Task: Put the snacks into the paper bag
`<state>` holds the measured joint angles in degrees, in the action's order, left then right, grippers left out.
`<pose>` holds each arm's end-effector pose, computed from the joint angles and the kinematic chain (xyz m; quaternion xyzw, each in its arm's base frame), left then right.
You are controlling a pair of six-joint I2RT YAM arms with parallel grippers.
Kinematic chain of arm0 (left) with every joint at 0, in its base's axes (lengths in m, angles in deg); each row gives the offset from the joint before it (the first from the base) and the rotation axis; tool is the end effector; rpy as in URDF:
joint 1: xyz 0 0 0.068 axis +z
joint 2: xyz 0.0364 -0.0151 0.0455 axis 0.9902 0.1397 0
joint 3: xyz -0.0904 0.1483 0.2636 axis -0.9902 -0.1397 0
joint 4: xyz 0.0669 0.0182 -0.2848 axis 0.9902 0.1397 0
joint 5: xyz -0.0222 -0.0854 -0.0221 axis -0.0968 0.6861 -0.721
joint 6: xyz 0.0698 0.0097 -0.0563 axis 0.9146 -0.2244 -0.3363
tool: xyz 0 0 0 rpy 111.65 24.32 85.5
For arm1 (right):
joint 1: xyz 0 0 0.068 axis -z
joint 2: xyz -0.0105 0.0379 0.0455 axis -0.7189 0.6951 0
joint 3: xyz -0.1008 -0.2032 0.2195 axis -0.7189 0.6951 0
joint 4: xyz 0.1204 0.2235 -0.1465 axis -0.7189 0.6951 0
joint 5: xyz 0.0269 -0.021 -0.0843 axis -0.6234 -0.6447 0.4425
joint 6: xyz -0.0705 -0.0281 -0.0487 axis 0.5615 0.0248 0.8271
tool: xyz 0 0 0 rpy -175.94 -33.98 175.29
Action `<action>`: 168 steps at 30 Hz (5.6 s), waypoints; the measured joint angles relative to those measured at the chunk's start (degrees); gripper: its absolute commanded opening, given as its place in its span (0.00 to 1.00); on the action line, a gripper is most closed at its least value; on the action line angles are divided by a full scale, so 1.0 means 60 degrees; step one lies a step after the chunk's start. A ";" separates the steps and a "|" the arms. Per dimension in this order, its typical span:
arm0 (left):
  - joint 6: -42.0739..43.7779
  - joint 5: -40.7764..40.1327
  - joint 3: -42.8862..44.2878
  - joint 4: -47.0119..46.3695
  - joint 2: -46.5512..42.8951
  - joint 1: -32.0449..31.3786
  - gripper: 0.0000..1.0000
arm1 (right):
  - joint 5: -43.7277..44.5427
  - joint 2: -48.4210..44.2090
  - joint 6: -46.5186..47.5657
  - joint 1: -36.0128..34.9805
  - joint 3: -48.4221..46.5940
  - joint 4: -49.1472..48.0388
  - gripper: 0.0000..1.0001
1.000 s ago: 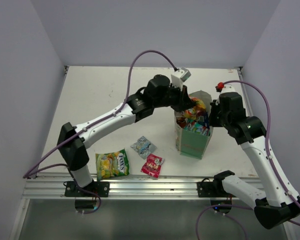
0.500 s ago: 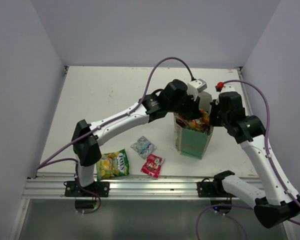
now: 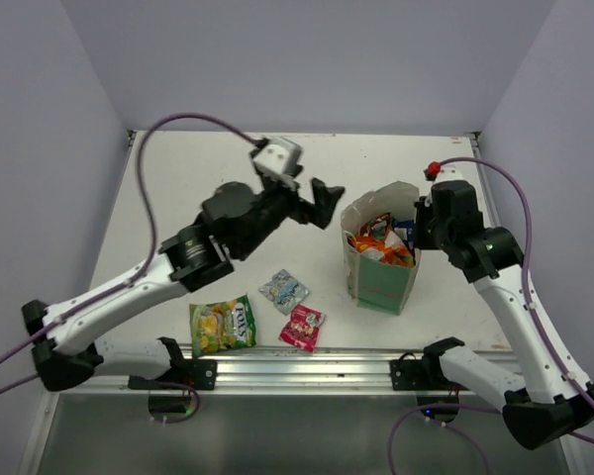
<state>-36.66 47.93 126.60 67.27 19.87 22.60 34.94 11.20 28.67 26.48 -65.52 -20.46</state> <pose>0.2128 -0.3237 0.4776 0.2183 0.6998 -0.3294 0.5951 0.2192 0.0595 0.3827 0.0113 0.9075 0.0300 0.4188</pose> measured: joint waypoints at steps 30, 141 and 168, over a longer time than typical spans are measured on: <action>-0.7151 -0.0739 -0.7996 0.7031 -0.3530 0.1224 1.00 | -0.0823 0.0616 0.0095 0.0000 -0.0004 -0.0226 0.00; -0.1479 -0.1494 0.0299 0.1169 -0.0521 0.0248 0.00 | -0.0386 -0.0382 -0.0036 0.0000 -0.0004 0.0357 0.00; -0.1300 -0.1231 -0.1745 0.1268 -0.1191 -0.0608 1.00 | -0.0219 -0.0404 -0.0226 0.0000 -0.0004 0.0448 0.00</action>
<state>-44.46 40.54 116.13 74.88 12.72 18.95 33.63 8.77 27.31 26.48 -65.55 -17.77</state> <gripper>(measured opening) 0.994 0.011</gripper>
